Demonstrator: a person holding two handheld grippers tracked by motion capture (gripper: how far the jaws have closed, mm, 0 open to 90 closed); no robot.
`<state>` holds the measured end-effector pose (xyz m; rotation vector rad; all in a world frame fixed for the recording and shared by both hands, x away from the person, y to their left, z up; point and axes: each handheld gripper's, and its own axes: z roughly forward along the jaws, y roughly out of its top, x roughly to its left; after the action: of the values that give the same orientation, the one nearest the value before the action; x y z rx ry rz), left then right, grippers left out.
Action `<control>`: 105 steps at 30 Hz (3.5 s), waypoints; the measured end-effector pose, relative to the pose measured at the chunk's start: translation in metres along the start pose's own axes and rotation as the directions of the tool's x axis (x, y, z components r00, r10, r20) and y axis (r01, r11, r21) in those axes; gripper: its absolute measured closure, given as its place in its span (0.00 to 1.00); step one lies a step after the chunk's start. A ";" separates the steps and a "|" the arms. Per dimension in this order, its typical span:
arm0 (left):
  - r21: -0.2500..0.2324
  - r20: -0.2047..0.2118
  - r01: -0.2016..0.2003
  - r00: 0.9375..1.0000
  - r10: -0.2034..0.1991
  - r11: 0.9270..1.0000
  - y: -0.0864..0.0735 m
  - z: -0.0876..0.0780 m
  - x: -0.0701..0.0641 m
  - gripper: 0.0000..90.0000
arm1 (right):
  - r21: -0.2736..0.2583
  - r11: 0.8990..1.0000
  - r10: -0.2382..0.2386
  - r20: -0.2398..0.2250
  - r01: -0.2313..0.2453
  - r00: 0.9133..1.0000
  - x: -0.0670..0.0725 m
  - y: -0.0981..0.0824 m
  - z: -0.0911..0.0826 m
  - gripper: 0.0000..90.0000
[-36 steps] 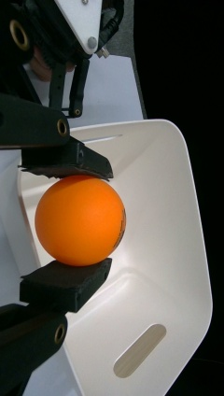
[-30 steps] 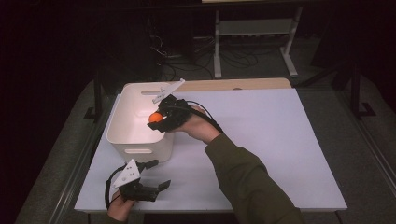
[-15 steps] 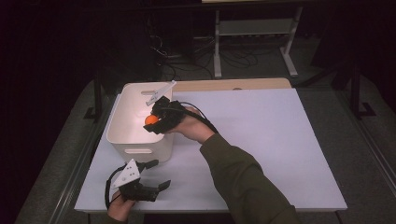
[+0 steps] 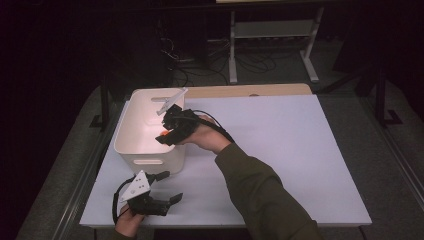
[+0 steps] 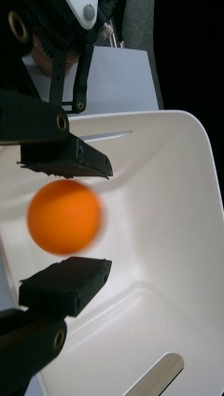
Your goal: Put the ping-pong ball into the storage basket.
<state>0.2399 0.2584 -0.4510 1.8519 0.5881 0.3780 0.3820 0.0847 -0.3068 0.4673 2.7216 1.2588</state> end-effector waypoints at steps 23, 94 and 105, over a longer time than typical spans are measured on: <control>-0.002 0.000 0.004 1.000 -0.004 1.000 0.000 0.000 0.000 0.16 | -0.048 0.999 0.027 0.044 -0.025 0.999 -0.012 -0.015 -0.030 0.39; -0.002 -0.002 0.008 1.000 -0.008 1.000 0.000 0.000 0.000 0.16 | -0.098 0.978 0.199 0.184 -0.183 0.962 -0.015 -0.160 -0.049 0.11; -0.003 -0.002 0.006 1.000 -0.006 1.000 0.000 0.000 0.000 0.16 | -0.114 0.972 0.225 0.217 -0.205 0.950 -0.015 -0.181 -0.059 0.08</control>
<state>0.2397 0.2588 -0.4510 1.8472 0.5941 0.3772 0.3412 -0.0731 -0.4062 0.8620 2.4632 1.2781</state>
